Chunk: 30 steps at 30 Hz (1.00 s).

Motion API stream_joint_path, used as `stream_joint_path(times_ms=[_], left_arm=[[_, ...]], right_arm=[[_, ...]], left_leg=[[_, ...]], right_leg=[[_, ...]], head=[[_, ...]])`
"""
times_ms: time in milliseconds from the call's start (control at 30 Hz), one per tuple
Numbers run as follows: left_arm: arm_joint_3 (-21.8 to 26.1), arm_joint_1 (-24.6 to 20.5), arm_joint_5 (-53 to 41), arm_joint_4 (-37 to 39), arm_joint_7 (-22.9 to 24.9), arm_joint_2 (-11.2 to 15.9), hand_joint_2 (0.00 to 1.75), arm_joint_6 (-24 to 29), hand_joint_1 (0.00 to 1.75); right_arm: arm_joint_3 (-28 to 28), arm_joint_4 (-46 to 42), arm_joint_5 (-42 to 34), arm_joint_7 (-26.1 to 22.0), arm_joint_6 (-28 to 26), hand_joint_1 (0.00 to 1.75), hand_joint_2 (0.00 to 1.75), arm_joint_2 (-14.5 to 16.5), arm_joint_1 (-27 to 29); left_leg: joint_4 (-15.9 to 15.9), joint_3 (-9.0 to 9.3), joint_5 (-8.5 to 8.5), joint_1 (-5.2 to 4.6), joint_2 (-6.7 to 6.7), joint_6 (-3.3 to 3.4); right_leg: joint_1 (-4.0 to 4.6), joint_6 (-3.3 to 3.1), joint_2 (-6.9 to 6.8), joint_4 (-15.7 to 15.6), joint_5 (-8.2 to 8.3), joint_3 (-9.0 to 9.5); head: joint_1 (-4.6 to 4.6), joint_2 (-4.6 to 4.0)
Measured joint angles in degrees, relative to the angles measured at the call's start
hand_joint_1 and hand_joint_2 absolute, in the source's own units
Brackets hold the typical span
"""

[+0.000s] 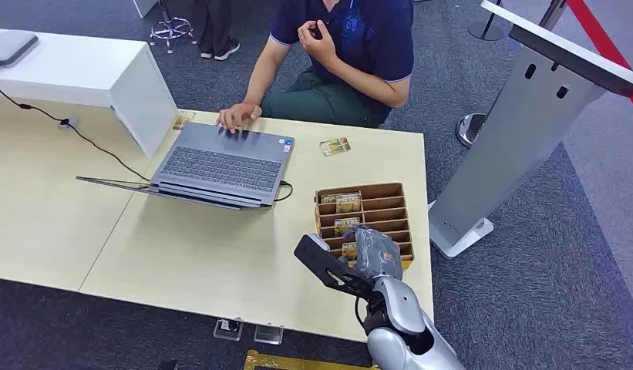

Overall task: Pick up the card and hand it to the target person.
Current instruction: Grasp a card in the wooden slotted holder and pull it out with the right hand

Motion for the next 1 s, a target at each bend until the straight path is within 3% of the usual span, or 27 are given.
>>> stream_joint_path(times_ms=[300,433,500,733,1000], left_arm=[[0.0,0.0,-0.1,0.0,-0.1,0.0,0.0,-0.1,0.0],[0.0,0.0,-0.4,0.0,-0.1,-0.1,0.0,-0.3,0.0],[0.0,0.0,-0.5,0.0,-0.1,-0.1,0.0,-0.3,0.0],[0.0,0.0,-0.7,0.0,-0.1,-0.1,0.0,-0.6,0.0],[0.0,0.0,-0.7,0.0,-0.1,-0.2,0.0,-0.6,0.0]], right_arm=[[0.0,1.1,0.5,0.1,0.0,0.75,1.75,0.0,0.0],[0.0,1.5,0.5,0.1,0.0,0.54,1.75,0.0,0.0],[0.0,1.6,0.5,0.1,0.0,0.52,1.75,0.0,0.0],[0.0,2.0,0.4,0.2,0.0,0.6,1.75,-0.1,0.4],[-0.1,2.0,0.4,0.3,0.1,0.83,1.75,-0.4,0.9]], left_leg=[[0.0,0.0,0.0,0.0,0.0,0.0],[0.0,0.0,0.0,0.0,0.0,0.0],[0.0,0.0,0.0,0.0,0.0,0.0],[0.0,0.01,0.0,0.0,0.0,0.0],[0.0,0.01,0.0,0.0,0.0,0.0]], right_leg=[[0.0,0.0,0.0,0.0,0.0,0.0],[0.0,0.0,0.0,0.0,0.0,-0.01],[0.0,0.0,0.0,0.0,0.0,-0.01],[0.0,0.0,0.0,0.0,0.0,-0.01],[0.0,0.0,0.0,0.0,0.0,-0.01]], head=[[0.0,0.0],[0.0,0.01],[0.0,0.0],[-0.01,0.01],[-0.01,0.01]])
